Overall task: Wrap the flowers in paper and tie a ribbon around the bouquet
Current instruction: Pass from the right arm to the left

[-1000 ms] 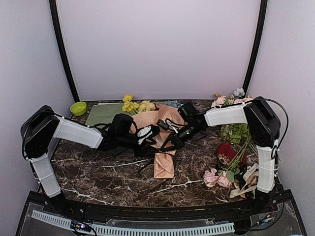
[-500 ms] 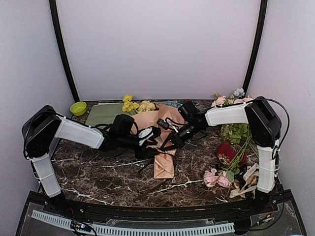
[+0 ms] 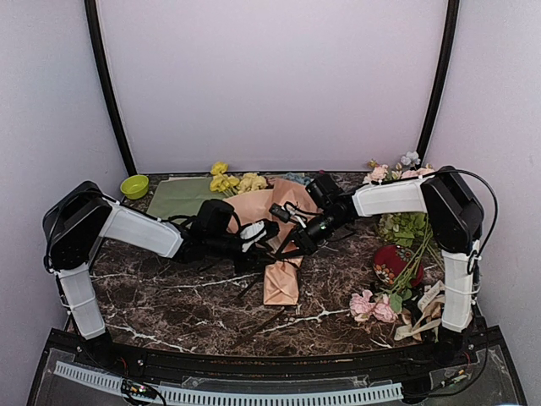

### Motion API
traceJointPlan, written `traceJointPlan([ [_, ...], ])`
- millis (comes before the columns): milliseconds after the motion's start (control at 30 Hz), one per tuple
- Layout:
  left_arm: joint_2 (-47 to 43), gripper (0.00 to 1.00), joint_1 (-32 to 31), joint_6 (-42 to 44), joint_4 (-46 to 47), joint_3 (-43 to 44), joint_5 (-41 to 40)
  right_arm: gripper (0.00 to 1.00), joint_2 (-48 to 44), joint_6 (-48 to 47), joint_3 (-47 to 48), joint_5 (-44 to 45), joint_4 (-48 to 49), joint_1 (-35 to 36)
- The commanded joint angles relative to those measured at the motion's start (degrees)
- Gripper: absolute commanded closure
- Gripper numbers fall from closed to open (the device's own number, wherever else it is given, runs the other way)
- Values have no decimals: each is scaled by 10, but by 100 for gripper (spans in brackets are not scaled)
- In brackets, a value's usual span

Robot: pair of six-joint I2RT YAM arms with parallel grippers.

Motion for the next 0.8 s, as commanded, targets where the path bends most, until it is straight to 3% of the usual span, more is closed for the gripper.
traceJointPlan([
  [0, -5, 66, 0, -20, 44, 7, -19, 100, -26, 3, 8, -12, 4, 5],
  [333, 0, 79, 0, -25, 53, 1, -88, 100, -34, 4, 1, -16, 8, 5],
  [533, -1, 80, 0, -33, 81, -10, -101, 99, -30, 4, 0, -13, 3, 6],
  [767, 1, 79, 0, -35, 87, -16, -89, 70, -45, -3, 9, -5, -11, -4],
])
